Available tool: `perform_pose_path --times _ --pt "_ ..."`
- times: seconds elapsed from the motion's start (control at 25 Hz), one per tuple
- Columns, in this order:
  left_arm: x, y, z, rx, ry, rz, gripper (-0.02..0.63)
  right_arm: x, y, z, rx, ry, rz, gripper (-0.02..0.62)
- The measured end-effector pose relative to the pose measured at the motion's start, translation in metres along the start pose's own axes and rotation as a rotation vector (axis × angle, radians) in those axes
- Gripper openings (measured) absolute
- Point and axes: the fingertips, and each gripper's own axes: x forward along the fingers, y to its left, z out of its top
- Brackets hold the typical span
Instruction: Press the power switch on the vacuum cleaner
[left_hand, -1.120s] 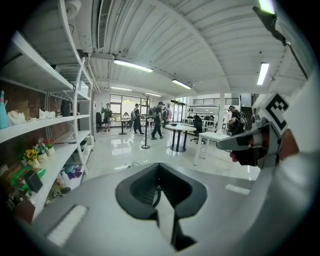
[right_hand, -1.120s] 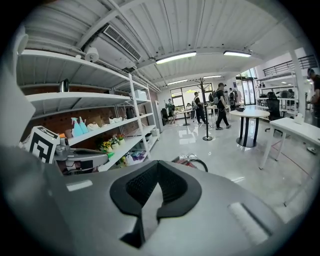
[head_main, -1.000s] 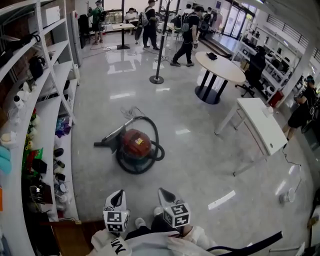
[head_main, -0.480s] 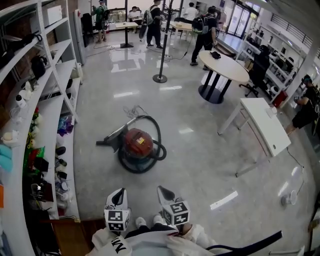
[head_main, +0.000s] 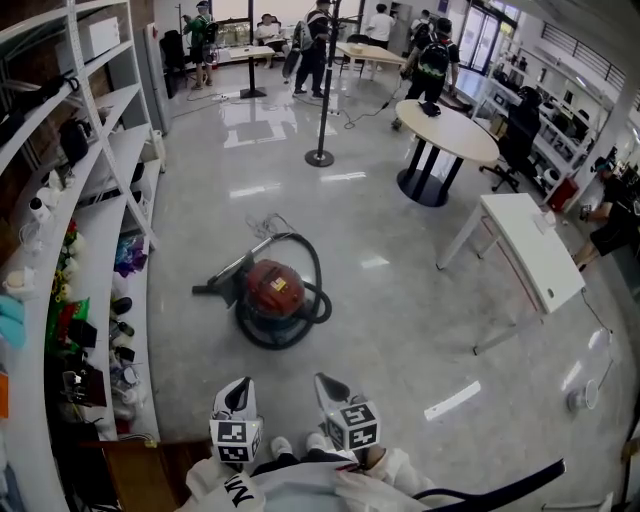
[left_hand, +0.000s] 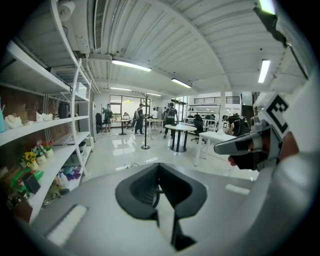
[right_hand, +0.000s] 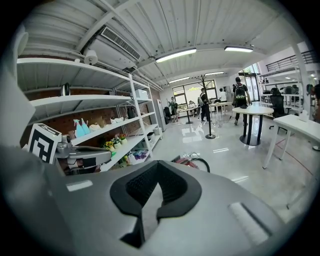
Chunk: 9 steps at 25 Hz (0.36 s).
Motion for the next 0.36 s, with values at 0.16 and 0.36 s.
perform_pose_path --times 0.16,0.36 --pt "0.0028 -0.0069 0.0044 0.000 0.003 -0.006 0.000 -0.0015 -0.0060 -0.0009 0.006 0.002 -0.001 0.000" --pt "0.0032 -0.0089 0.0024 -0.001 0.011 0.000 0.000 -0.0015 -0.0045 0.0000 0.012 0.011 0.017 -0.002"
